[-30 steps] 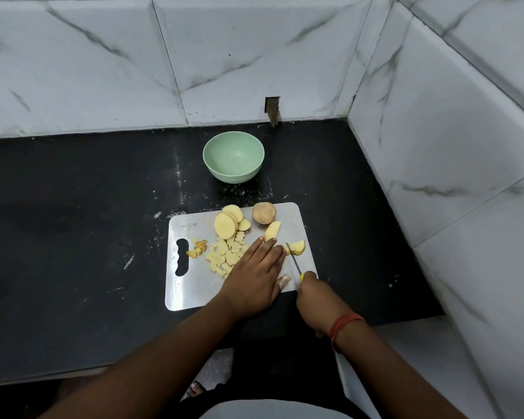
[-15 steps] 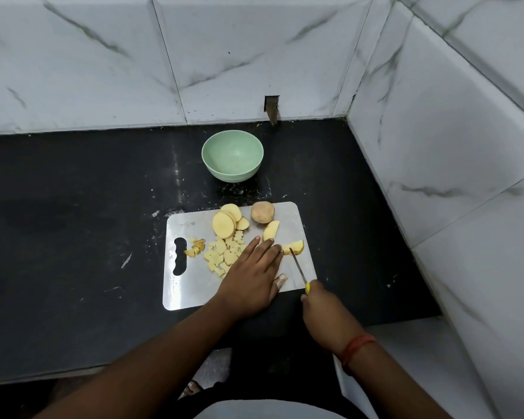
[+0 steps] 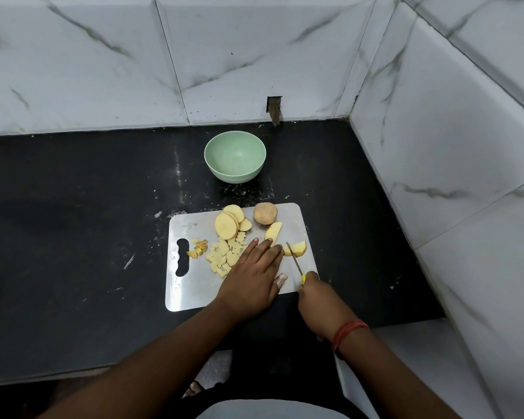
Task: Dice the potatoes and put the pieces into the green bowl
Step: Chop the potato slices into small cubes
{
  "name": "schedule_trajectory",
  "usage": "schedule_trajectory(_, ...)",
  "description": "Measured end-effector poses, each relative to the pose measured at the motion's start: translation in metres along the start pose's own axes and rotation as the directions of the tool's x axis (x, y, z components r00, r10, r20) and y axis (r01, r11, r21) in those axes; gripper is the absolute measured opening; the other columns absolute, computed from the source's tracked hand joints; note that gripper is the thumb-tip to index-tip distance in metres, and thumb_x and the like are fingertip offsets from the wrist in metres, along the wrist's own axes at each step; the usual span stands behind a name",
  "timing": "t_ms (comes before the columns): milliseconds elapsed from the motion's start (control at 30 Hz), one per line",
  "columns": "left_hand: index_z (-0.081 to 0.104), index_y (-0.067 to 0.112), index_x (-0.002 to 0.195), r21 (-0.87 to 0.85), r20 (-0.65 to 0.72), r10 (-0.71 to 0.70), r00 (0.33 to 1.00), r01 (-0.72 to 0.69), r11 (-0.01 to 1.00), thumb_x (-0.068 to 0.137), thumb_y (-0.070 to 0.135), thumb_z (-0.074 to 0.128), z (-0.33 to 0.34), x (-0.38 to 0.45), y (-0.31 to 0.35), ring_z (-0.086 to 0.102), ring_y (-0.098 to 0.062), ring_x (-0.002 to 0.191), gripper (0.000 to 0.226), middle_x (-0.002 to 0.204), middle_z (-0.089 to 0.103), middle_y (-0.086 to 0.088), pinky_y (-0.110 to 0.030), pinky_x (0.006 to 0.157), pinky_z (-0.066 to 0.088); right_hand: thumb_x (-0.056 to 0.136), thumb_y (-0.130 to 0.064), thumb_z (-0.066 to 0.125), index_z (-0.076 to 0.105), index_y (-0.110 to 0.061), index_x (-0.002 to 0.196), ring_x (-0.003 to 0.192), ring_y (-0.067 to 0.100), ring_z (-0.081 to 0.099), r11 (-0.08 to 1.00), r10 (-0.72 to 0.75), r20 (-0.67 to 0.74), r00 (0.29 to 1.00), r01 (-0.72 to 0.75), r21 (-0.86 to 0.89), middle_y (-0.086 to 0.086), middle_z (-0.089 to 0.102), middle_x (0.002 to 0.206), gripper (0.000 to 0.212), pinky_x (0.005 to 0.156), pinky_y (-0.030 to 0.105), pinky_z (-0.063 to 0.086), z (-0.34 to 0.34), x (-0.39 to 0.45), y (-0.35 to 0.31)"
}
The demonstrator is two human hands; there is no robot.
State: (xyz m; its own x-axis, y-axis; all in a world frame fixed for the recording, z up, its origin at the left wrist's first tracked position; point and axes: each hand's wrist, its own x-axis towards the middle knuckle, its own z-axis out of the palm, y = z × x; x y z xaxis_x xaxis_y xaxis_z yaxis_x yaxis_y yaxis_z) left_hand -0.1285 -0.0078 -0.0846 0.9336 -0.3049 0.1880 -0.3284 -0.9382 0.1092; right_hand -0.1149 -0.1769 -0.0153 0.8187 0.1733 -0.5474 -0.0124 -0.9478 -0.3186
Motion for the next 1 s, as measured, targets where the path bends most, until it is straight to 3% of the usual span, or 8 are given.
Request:
schedule_trajectory(300,0.051,0.012,0.148,-0.011,0.008,0.031,0.999,-0.031,0.999,0.106,0.043,0.035,-0.001,0.001,-0.001,0.034,-0.026,0.147,0.054,0.153,0.048,-0.005,-0.049,0.124,0.022,0.100,-0.011,0.037,0.040,-0.006,0.121,0.081,0.021,0.059,1.000,-0.015,0.019,1.000,0.016,-0.008,0.012,0.060,0.103,0.022,0.066,0.032,0.049,-0.001,-0.001,-0.002)
schedule_trajectory(600,0.052,0.011,0.147,-0.023,0.023,0.017,1.000,-0.016,1.000,0.105,0.043,0.035,0.000,0.003,-0.001,0.034,-0.027,0.147,0.055,0.154,0.048,-0.004,-0.048,0.124,0.021,0.096,-0.004,0.037,0.038,-0.007,0.107,0.065,0.018,0.048,0.999,-0.019,0.059,0.998,0.021,-0.047,0.014,0.059,0.098,0.012,0.059,0.028,0.039,-0.001,-0.001,-0.007)
schedule_trajectory(700,0.052,0.010,0.147,-0.016,0.030,0.014,0.999,-0.014,1.000,0.105,0.043,0.035,0.000,0.004,-0.001,0.035,-0.028,0.146,0.056,0.153,0.049,-0.005,-0.048,0.123,0.023,0.095,-0.002,0.039,0.039,-0.004,0.113,0.058,0.013,0.042,0.998,-0.004,0.094,0.996,0.010,-0.064,0.015,0.059,0.097,0.019,0.052,0.027,0.035,-0.003,0.001,-0.010)
schedule_trajectory(767,0.052,0.010,0.147,-0.007,0.036,0.010,0.999,-0.010,1.000,0.105,0.043,0.033,0.000,0.004,0.000,0.035,-0.028,0.146,0.057,0.152,0.050,-0.005,-0.049,0.123,0.023,0.094,-0.002,0.039,0.039,-0.003,0.117,0.059,0.014,0.044,0.999,0.006,0.109,0.994,-0.001,-0.046,0.017,0.061,0.103,0.023,0.056,0.030,0.039,-0.003,0.002,-0.012)
schedule_trajectory(833,0.053,0.009,0.146,0.007,0.043,0.008,0.999,-0.008,1.000,0.105,0.044,0.032,0.000,0.005,0.000,0.036,-0.028,0.146,0.058,0.152,0.051,-0.006,-0.049,0.123,0.022,0.095,-0.002,0.038,0.040,-0.001,0.120,0.067,0.019,0.052,1.000,0.005,0.111,0.994,-0.002,-0.030,0.018,0.061,0.106,0.024,0.063,0.032,0.043,-0.003,0.000,-0.011)
schedule_trajectory(900,0.053,0.009,0.146,0.020,0.047,0.009,0.999,-0.010,1.000,0.105,0.045,0.032,0.000,0.005,0.001,0.036,-0.028,0.145,0.058,0.151,0.051,-0.006,-0.050,0.123,0.022,0.098,-0.006,0.037,0.039,0.001,0.124,0.090,0.030,0.060,1.000,-0.002,0.128,0.992,0.001,0.009,0.019,0.058,0.113,0.027,0.073,0.032,0.044,-0.001,-0.004,-0.007)
schedule_trajectory(1000,0.054,0.009,0.145,0.029,0.054,0.008,0.999,-0.010,1.000,0.105,0.045,0.032,-0.001,0.005,0.001,0.036,-0.029,0.145,0.059,0.151,0.051,-0.006,-0.050,0.123,0.022,0.100,-0.010,0.037,0.039,0.001,0.126,0.108,0.035,0.058,0.999,-0.009,0.156,0.988,0.004,0.033,0.020,0.056,0.118,0.028,0.078,0.030,0.041,0.003,-0.013,0.001)
